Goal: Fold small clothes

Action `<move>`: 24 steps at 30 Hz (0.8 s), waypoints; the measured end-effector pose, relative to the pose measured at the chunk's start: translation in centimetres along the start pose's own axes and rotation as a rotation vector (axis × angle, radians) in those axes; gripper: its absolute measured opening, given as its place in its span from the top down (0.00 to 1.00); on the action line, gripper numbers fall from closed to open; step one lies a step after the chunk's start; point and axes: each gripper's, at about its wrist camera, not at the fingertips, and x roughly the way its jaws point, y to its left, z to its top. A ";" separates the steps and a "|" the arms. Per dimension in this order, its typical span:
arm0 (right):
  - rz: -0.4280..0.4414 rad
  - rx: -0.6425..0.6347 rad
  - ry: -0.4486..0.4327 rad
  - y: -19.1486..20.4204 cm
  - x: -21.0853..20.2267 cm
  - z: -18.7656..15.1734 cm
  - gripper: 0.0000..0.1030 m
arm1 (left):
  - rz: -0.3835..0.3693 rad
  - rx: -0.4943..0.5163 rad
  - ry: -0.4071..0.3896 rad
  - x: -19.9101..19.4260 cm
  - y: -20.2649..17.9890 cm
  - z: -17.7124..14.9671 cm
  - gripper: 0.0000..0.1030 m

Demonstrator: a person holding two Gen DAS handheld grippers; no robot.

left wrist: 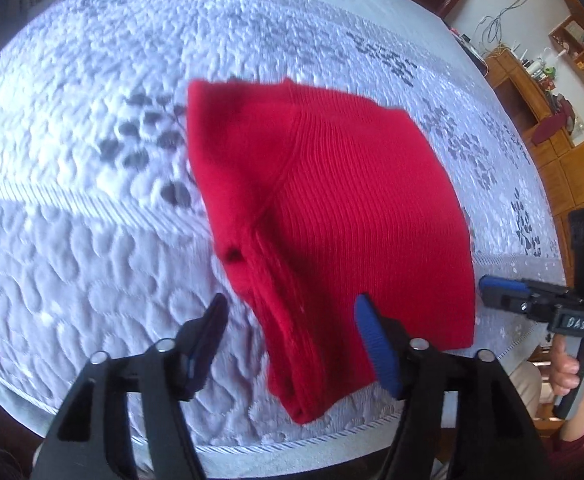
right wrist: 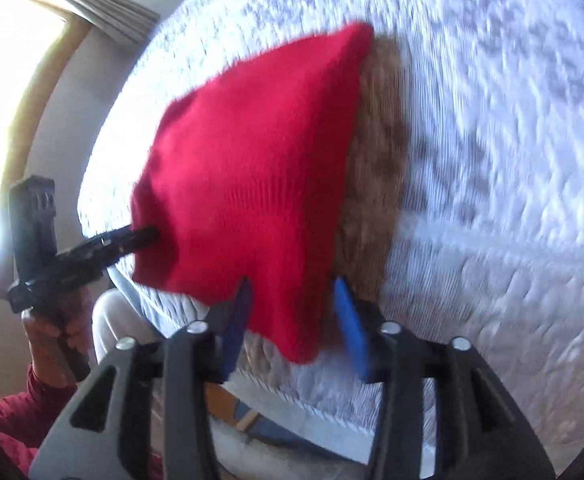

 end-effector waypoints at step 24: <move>0.029 0.012 0.000 -1.4 4.6 6.1 0.35 | -0.019 0.016 -0.006 3.4 2.8 6.1 0.26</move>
